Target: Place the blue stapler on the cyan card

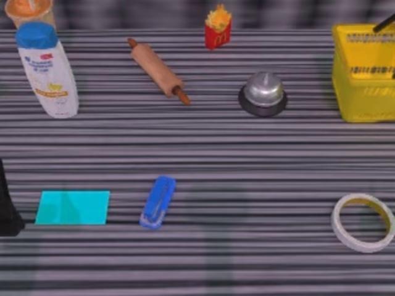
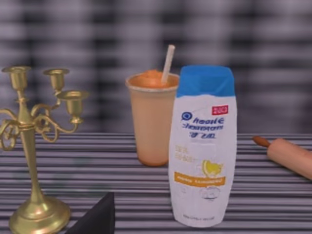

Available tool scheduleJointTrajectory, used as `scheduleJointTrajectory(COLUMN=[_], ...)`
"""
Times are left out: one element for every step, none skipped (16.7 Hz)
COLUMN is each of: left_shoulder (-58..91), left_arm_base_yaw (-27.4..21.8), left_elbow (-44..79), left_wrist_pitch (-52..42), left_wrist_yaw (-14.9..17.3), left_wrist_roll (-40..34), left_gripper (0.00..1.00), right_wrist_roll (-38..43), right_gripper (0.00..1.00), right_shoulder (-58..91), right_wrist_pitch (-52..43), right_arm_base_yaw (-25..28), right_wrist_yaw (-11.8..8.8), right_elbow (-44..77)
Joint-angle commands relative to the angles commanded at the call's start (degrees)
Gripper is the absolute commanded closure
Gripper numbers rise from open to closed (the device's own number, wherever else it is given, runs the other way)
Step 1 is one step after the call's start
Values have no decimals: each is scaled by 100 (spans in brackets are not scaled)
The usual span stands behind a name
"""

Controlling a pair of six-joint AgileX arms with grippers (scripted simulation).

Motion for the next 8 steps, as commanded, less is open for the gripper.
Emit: scheduleJointTrajectory(left_shoulder=[0, 0, 57, 175, 355, 596, 899, 1262], left_arm_base_yaw=[0, 0, -25, -74, -144, -231, -333, -446], left_elbow=[0, 0, 57, 174, 352, 590, 879, 1211], left_wrist_pitch=[0, 0, -43, -129, -257, -423, -624, -855], left_wrist_yaw=[0, 0, 4, 10, 16, 20, 21, 20], left_wrist_roll=[0, 0, -11, -33, -65, -106, -155, -211], left_gripper=[0, 0, 0, 0, 0, 0, 0, 0], right_wrist_roll=[0, 0, 0, 0, 0, 0, 0, 0], right_gripper=[0, 0, 0, 0, 0, 0, 0, 0], right_shoulder=[0, 0, 0, 0, 0, 0, 0, 0], right_wrist_pitch=[0, 0, 0, 0, 0, 0, 0, 0], right_arm_base_yaw=[0, 0, 0, 0, 0, 0, 0, 0], right_wrist_yaw=[0, 0, 0, 0, 0, 0, 0, 0], right_elbow=[0, 0, 0, 0, 0, 0, 0, 0])
